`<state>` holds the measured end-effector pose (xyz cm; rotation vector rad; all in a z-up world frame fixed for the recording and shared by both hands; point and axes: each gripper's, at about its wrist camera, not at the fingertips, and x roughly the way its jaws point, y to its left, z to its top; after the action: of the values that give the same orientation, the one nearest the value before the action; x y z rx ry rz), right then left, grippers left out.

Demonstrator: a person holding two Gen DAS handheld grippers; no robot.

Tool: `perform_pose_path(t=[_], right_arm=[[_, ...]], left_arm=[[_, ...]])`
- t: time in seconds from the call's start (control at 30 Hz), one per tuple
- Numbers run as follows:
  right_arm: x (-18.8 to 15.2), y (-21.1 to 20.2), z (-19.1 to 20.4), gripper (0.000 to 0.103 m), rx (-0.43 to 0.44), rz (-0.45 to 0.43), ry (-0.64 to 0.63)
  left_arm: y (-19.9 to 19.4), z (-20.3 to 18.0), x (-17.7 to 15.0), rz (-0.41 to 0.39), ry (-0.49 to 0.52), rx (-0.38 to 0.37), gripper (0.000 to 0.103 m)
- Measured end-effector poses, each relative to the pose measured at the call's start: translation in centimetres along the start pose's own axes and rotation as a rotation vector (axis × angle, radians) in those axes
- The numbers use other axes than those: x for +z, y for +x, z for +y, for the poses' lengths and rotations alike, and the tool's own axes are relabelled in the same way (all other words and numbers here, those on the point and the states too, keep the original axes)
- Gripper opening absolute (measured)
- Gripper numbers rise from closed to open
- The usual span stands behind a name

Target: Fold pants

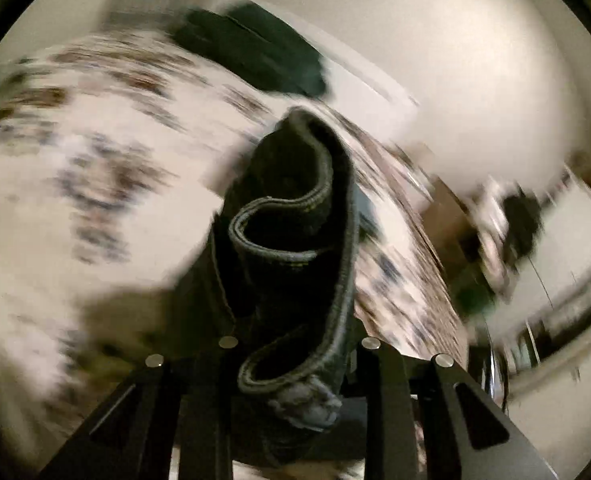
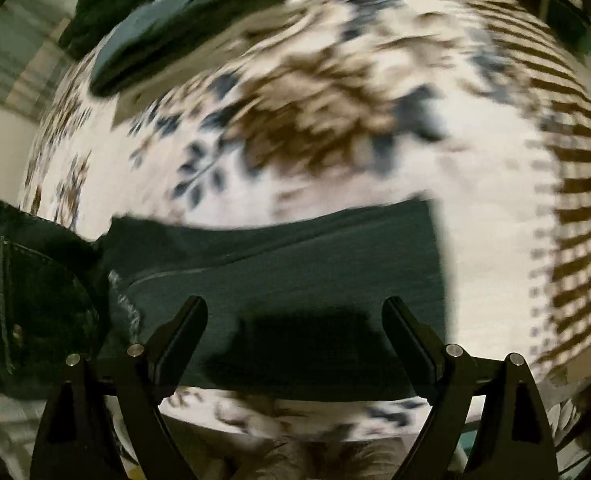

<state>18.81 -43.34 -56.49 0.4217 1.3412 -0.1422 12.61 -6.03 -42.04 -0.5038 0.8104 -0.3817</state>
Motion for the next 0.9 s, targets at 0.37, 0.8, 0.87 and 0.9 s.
perform_pose_path(t=[0.37,0.8,0.87,0.9], right_arm=[[1.4,-4.8,-12.9,0.091,-0.032,-0.045,0.166],[0.9,1.2,-13.6,0.092,0.339,0.109,0.258],[0.9,3.1,-12.8,0.092,0.394,0.145,0.266],[0.8,4.0,-12.4,0.092,0.407,0.168,0.27]], left_arm=[[16.1,-12.0,-11.8,0.474,0.285,0.031,0.03],[8.5,-3.9,-7.7,0.446,0.012,0.094,0.086],[8.2,-1.2,-6.5,0.424,-0.033,0.15,0.086],[8.1,0.4,-5.9,0.416,-0.049,0.184,0.086]])
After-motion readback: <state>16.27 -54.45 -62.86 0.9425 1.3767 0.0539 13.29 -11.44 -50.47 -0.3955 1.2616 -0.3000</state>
